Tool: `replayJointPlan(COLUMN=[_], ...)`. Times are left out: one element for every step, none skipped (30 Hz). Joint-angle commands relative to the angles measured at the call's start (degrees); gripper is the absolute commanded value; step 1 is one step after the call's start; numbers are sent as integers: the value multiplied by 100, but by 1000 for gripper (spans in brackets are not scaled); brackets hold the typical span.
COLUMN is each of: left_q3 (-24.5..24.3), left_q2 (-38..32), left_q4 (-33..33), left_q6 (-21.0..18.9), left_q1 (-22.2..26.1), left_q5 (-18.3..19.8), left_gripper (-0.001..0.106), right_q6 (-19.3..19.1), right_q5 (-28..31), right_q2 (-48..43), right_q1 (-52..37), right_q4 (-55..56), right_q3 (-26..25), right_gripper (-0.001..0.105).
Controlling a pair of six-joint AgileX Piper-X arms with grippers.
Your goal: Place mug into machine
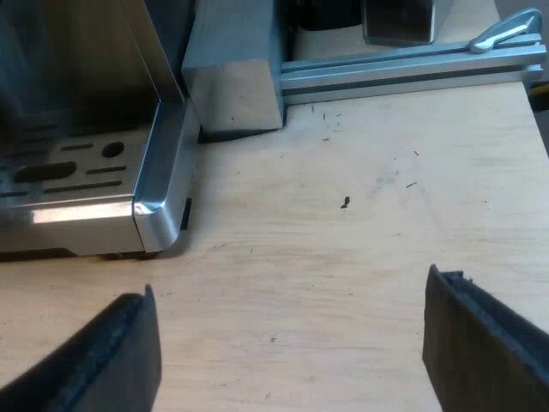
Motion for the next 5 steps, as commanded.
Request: replayJointPlan(left_q3=[-3,-3,-3,-3,-3], left_q2=[-801,-801,-801,-801,-789], left_q4=[-76,-76,-76,-76,-76], left_q6=[-27,-27,-27,-27,-27], left_q1=[-9,-9,-9,-9,-19], left_q5=[26,26,26,26,26], left_gripper=[92,92,92,92,92], right_q6=[-39,-39,-39,-39,-39], right_q5=[-28,-28,-28,-28,-28], right_q2=[-222,-222,-222,-222,-222], right_q1=[-18,-18,-18,-18,-18], right_q4=[-34,-34,-34,-34,-34], right_q3=[-23,-23,-23,-23,-23], right_gripper=[66,66,66,66,66])
